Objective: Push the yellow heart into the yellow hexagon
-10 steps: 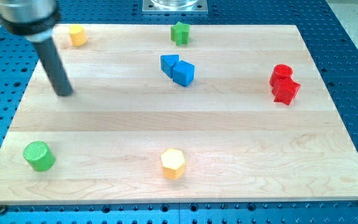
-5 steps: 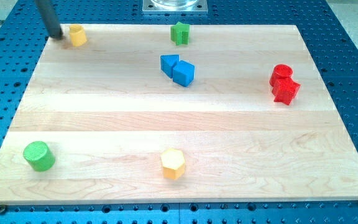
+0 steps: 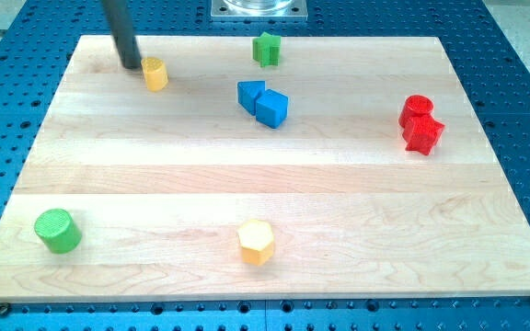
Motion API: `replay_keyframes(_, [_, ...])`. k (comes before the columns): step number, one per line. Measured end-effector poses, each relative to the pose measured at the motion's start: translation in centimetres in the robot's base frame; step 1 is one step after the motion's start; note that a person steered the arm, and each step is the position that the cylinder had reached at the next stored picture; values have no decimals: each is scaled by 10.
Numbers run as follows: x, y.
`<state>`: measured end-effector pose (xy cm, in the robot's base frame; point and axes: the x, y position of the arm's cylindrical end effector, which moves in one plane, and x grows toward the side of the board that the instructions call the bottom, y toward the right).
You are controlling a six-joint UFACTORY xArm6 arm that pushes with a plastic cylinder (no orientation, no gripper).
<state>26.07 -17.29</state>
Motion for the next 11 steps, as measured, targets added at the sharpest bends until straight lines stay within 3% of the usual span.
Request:
replay_keyframes(1, [49,49])
replay_keyframes(2, [118,59])
replay_keyframes(3, [75,72])
replay_keyframes(4, [35,22])
replay_keyframes(5, [76,-4])
replay_keyframes(6, [142,52])
replay_keyframes(7, [149,78])
replay_keyframes(8, [154,43])
replay_keyframes(10, [249,119])
replay_keyframes(11, [226,121])
